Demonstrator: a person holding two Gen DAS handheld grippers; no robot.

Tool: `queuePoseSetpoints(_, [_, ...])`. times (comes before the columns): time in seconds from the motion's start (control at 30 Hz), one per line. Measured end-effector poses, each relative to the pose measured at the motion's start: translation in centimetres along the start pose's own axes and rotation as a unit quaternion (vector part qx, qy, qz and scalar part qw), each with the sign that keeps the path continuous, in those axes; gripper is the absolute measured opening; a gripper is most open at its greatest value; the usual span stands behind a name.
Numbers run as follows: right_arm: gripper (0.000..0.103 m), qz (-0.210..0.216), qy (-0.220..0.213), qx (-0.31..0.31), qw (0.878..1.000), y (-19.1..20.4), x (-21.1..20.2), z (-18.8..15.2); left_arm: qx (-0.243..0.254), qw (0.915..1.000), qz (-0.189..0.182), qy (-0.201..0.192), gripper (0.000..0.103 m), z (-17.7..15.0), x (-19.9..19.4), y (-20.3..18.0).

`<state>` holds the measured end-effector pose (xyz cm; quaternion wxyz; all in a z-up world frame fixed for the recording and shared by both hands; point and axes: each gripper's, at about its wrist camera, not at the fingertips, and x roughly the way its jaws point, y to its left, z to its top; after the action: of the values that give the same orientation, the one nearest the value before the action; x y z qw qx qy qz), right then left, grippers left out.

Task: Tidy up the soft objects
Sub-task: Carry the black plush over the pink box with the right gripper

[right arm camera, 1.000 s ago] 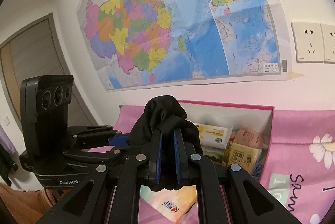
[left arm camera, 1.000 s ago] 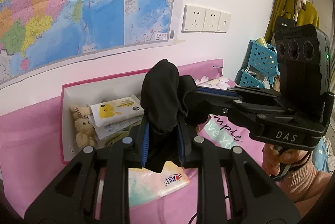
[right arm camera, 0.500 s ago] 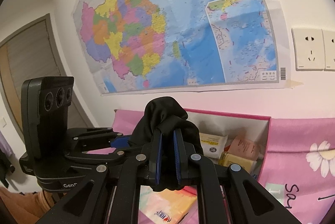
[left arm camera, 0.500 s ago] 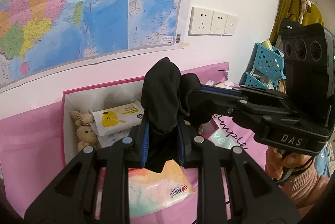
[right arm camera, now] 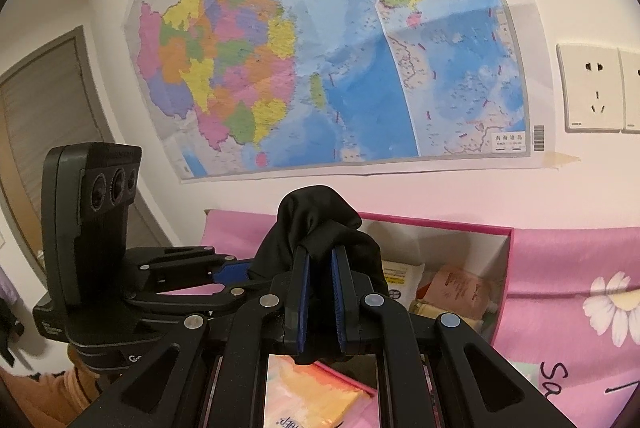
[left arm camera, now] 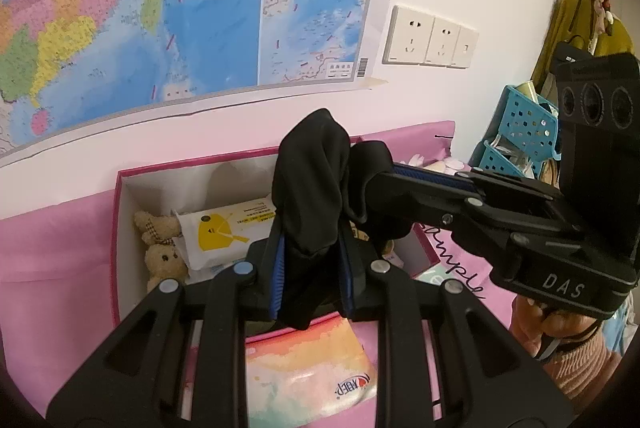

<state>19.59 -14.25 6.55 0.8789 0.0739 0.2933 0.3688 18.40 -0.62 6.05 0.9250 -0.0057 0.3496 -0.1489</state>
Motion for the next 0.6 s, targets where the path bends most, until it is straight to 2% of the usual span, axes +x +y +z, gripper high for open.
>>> queuePoseSetpoints(0.6, [0.01, -0.01, 0.011, 0.016, 1.0, -1.5, 1.4, -0.2, -0.007, 0.9997, 0.013, 0.022, 0.025, 0.4, 2.0, 0.3])
